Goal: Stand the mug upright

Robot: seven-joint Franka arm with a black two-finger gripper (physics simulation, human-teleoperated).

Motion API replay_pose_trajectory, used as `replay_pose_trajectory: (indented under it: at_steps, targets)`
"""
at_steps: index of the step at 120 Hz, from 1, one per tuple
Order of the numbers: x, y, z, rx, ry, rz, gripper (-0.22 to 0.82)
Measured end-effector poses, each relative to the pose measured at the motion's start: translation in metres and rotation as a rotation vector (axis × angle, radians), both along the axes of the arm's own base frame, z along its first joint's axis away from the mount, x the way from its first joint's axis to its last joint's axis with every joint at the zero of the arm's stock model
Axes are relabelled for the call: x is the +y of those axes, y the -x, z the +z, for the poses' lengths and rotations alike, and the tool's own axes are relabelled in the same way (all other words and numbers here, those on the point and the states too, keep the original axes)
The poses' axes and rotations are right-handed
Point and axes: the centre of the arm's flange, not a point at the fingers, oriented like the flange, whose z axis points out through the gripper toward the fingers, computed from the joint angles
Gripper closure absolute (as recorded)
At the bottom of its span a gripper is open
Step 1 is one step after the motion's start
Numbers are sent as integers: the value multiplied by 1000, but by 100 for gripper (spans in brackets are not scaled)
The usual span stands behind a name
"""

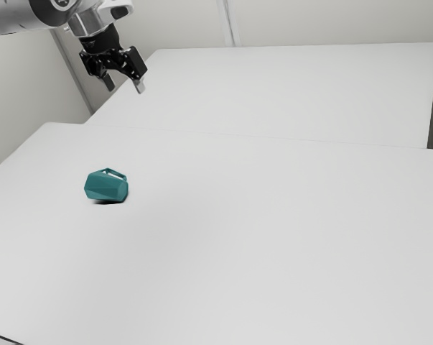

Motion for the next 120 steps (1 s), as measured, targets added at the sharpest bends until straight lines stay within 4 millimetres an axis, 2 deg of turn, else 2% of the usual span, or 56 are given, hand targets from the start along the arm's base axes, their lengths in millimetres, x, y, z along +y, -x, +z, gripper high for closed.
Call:
replay_pose_trajectory:
  at_steps: [35,49,55,62,74,84,93,120]
  targets:
    - [0,0,-2,8,-2,2,0]
    - [1,-3,-8,20,-3,3,0]
    - [8,-5,-11,25,0,15,0]
    - [32,-6,-15,31,21,57,0]
    - [93,-7,-29,44,103,144,0]
    - [136,-6,-43,47,175,188,0]
    - [180,-6,-63,50,257,231,0]
    - [289,-1,-129,28,465,290,0]
